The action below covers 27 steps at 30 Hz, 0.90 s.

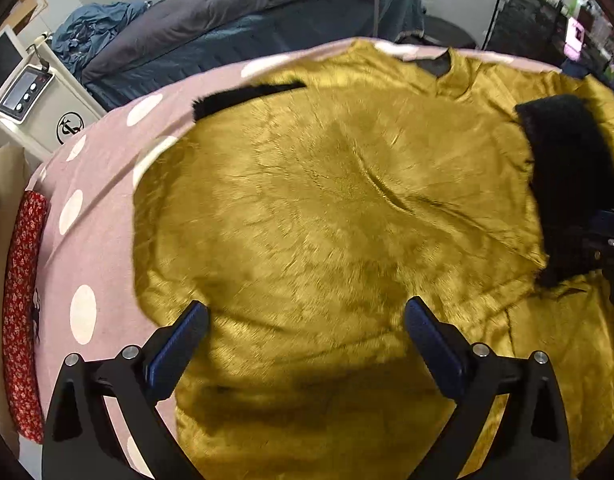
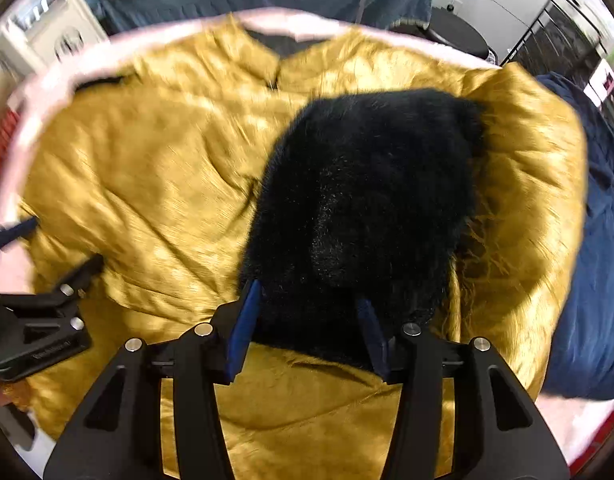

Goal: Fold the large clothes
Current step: 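Lay the second sleeve across the jacket body and open the right tool, then move both tools to the jacket hem and grasp it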

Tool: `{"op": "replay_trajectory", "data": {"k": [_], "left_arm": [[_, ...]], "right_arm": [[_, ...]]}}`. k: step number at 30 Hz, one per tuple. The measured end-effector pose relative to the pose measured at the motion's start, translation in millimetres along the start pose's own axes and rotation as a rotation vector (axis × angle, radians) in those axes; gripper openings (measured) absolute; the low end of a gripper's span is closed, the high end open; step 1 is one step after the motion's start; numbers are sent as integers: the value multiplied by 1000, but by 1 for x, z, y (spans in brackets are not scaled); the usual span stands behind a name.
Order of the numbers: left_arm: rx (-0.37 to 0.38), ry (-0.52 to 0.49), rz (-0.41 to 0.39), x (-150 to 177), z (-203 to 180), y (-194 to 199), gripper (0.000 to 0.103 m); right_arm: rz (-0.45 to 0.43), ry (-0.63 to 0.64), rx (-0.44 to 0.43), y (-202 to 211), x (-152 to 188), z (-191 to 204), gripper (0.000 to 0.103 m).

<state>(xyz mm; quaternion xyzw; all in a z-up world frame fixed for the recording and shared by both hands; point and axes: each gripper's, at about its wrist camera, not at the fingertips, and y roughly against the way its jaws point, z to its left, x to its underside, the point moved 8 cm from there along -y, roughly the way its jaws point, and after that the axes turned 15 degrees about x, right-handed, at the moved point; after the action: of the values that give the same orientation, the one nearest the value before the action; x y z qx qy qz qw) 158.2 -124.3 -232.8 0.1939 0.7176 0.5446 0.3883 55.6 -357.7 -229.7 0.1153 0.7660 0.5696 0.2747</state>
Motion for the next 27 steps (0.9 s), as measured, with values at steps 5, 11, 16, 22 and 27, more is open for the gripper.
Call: {"op": "replay_trajectory", "data": {"k": [5, 11, 16, 22, 27], "left_arm": [[42, 11, -48, 29, 24, 40, 97], [23, 182, -12, 90, 85, 55, 97], [24, 278, 64, 148, 107, 54, 96], [85, 268, 105, 186, 109, 59, 94], [140, 269, 122, 204, 122, 68, 90]], "right_arm": [[-55, -77, -103, 34, 31, -22, 49], [6, -191, -98, 35, 97, -68, 50], [115, -301, -77, 14, 152, -107, 50], [191, -359, -88, 5, 202, -133, 50], [199, -352, -98, 10, 224, -152, 50]]}}
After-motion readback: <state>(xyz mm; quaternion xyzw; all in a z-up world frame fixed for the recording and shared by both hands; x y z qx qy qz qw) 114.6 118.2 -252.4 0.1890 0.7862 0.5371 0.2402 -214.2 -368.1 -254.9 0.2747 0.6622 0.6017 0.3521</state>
